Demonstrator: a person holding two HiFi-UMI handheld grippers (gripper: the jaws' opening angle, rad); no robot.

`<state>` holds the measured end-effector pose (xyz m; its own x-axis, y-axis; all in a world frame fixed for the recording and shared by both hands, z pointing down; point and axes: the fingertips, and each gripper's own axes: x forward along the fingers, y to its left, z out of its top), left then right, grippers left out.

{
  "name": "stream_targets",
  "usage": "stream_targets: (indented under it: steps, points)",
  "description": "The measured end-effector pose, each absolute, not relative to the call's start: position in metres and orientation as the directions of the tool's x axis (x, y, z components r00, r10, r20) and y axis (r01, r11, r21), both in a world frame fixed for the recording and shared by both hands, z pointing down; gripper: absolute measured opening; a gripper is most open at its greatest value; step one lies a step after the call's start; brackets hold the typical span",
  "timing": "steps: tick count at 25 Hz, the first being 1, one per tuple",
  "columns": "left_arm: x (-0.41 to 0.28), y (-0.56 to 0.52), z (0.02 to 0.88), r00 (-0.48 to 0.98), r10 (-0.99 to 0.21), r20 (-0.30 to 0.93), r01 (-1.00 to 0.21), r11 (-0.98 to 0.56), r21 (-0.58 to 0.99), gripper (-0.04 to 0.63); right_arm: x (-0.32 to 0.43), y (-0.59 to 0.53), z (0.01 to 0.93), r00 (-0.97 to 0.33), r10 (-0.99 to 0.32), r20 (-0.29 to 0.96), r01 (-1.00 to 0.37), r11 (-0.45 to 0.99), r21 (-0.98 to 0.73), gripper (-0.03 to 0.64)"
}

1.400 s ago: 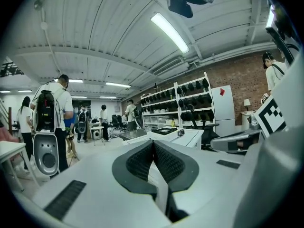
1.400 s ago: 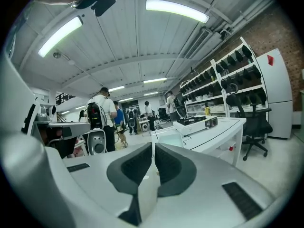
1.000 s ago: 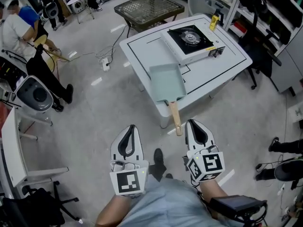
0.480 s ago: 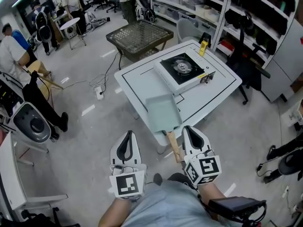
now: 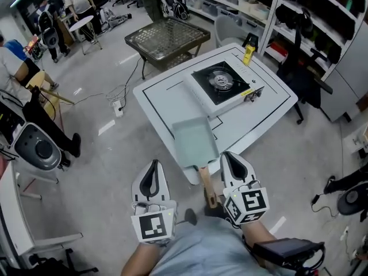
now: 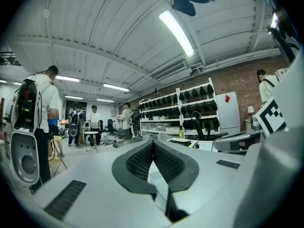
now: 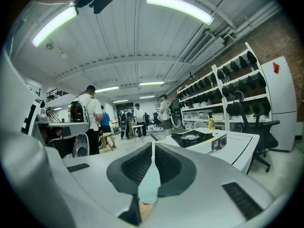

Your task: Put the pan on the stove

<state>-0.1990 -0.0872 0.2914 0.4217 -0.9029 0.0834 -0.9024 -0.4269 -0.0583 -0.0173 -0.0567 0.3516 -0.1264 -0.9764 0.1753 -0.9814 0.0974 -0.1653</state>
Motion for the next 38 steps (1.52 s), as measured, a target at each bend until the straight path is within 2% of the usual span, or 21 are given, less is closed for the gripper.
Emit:
stream_targets:
  steps: [6, 16, 24, 33, 34, 35, 38]
  points:
    - [-0.177, -0.11, 0.33, 0.412, -0.897, 0.159, -0.904, -0.424, -0.046, 0.018, 0.001, -0.08, 0.395, -0.169, -0.95, 0.264, -0.97, 0.112, -0.217, 0.051]
    - [-0.162, -0.12, 0.412, 0.38, -0.848, 0.368, -0.91, -0.415, -0.016, 0.018, 0.004, -0.067, 0.497, -0.246, -0.849, 0.468, -0.936, 0.083, -0.342, 0.051]
    - [-0.148, -0.12, 0.468, 0.378, -0.804, 0.459, -0.906, -0.423, 0.003, 0.018, 0.002, -0.049, 0.561, -0.33, -0.77, 0.546, -0.897, 0.076, -0.435, 0.051]
    - [-0.14, -0.121, 0.48, 0.384, -0.793, 0.474, -0.905, -0.425, 0.021, 0.018, -0.018, -0.035, 0.553, -0.573, -0.704, 0.42, -0.707, 0.164, -0.688, 0.054]
    - [-0.14, -0.122, 0.48, 0.381, -0.793, 0.476, -0.906, -0.423, 0.02, 0.018, -0.022, -0.034, 0.55, -0.607, -0.692, 0.391, -0.672, 0.184, -0.717, 0.093]
    - [-0.14, -0.123, 0.48, 0.378, -0.793, 0.477, -0.907, -0.421, 0.018, 0.018, -0.026, -0.034, 0.547, -0.64, -0.677, 0.363, -0.636, 0.203, -0.744, 0.183]
    - [-0.139, -0.125, 0.481, 0.37, -0.795, 0.481, -0.909, -0.416, 0.012, 0.018, -0.035, -0.031, 0.542, -0.711, -0.631, 0.312, -0.556, 0.232, -0.799, 0.221]
